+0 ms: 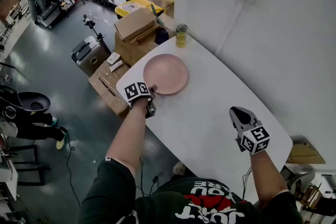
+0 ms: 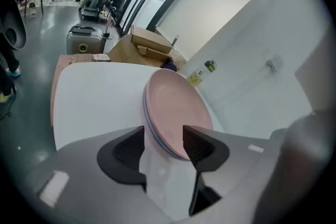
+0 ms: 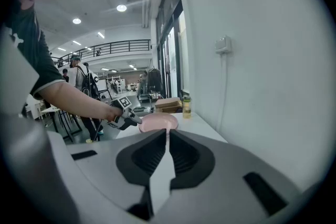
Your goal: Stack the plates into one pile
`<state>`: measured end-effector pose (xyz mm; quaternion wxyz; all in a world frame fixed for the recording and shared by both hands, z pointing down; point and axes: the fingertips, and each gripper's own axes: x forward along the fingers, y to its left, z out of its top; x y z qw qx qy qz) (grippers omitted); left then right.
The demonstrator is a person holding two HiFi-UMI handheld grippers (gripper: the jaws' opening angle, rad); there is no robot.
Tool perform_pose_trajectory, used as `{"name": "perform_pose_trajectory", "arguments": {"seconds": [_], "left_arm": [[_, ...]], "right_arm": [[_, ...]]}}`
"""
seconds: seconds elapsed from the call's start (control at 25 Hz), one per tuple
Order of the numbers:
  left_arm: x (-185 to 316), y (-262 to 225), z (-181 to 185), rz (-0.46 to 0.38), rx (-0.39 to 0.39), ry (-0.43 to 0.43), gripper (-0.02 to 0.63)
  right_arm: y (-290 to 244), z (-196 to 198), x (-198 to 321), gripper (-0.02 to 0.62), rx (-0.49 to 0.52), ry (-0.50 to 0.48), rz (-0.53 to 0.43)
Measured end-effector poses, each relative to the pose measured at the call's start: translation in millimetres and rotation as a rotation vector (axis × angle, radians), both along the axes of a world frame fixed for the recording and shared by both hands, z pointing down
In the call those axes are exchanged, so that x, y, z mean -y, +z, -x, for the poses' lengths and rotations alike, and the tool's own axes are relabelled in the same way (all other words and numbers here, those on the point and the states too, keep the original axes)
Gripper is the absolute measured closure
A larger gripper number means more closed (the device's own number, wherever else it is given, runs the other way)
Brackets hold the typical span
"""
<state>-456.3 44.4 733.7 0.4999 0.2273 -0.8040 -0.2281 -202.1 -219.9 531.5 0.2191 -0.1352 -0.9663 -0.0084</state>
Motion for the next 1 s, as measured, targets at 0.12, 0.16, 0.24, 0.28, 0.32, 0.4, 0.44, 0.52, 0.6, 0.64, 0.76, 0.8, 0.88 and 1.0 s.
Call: {"name": "perform_pose_trajectory", "arguments": {"seconds": [0.12,0.16,0.24,0.28,0.32,0.4,0.44,0.52,0.6,0.64,0.76,0.8,0.88,1.0], "left_arm": [[-5,-9,-5,-0.038,0.045,-0.006,0.393],[-8,-14,-6,-0.045,0.078,-0.008,0.393],[-13,-27,-11,-0.061,0.157,0.0,0.394],[-13,-34,-15,-0.084,0.194,0.009,0.394],[-12,-43,-21,-0.118,0.225,0.02,0.396],[-9,-61,-38,-0.202,0.279,0.048,0.419],[-9,-71,-49,-0.238,0.307,0.066,0.465],[-10,-88,-78,-0.29,0.365,0.115,0.598],[-11,-96,-122,-0.329,0.395,0.183,0.598],[-11,-94,-150,-0.341,0.392,0.219,0.598],[-10,-80,-245,-0.363,0.313,0.296,0.598],[-10,-75,-278,-0.367,0.272,0.307,0.598],[-9,-69,-335,-0.363,0.201,0.323,0.598],[-8,-87,-391,-0.356,0.183,0.35,0.598]], "right_arm": [[-2,0,0,0.588,0.01,0.008,-0.001],[-4,-1,0,0.588,0.015,0.013,0.002],[-6,-2,-1,0.588,0.023,0.022,0.012],[-8,-3,-1,0.588,0.027,0.024,0.014],[-9,-5,-1,0.588,0.031,0.025,0.015],[-13,-10,-1,0.588,0.039,0.028,0.017],[-15,-13,-1,0.588,0.043,0.029,0.018],[-18,-23,-3,0.588,0.054,0.029,0.019],[-21,-38,-3,0.588,0.067,0.026,0.019],[-23,-47,-2,0.588,0.073,0.025,0.021],[-30,-78,4,0.588,0.098,0.028,0.036],[-32,-89,6,0.588,0.107,0.03,0.045],[-36,-114,9,0.588,0.125,0.032,0.069],[-38,-159,8,0.588,0.139,0.012,0.102]]}}
